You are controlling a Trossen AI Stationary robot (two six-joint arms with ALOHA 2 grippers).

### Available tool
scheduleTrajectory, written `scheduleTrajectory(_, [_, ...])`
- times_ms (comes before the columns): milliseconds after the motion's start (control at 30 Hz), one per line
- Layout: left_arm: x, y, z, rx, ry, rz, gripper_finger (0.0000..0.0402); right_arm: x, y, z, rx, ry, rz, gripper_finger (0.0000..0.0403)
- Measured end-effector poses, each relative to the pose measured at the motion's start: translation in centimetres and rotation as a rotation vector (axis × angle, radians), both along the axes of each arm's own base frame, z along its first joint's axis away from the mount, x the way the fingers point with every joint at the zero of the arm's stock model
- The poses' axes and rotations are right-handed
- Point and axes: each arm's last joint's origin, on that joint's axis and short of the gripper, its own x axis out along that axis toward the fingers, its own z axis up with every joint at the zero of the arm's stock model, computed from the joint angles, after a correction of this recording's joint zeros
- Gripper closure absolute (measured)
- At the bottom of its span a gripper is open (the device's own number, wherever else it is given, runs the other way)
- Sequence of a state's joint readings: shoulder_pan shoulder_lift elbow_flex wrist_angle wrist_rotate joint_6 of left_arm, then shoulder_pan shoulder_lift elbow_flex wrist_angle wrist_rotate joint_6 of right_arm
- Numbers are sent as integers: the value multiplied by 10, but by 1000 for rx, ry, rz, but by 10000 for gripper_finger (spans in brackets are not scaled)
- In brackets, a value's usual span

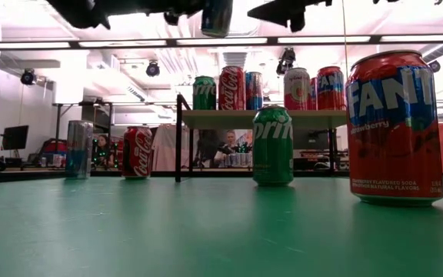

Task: Place canned beverage on shelf
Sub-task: Put the bottom blue soda can aligned with the blue soda can on the shelf

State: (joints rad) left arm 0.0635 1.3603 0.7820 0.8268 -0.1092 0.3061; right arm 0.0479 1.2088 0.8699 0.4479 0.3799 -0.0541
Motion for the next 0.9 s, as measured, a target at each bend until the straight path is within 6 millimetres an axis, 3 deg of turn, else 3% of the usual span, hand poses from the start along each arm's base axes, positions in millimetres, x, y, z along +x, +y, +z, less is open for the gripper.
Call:
scheduleTrajectory(133, [-11, -1, -14, -11, -33, 8, 208, -1, 1, 14, 0, -31, 16, 83])
scheduleTrajectory(367, [-19, -1, -35, -89, -124, -1, 208, 18, 3, 16, -25, -5, 59, 75])
scheduleTrajectory(700, [-12, -1, -48, -125, -157, -7, 208, 54, 4, 22, -44, 17, 62, 54])
scheduleTrajectory(900, [-10, -1, -53, -141, -155, -11, 208, 64, 3, 30, -70, 7, 8, 73])
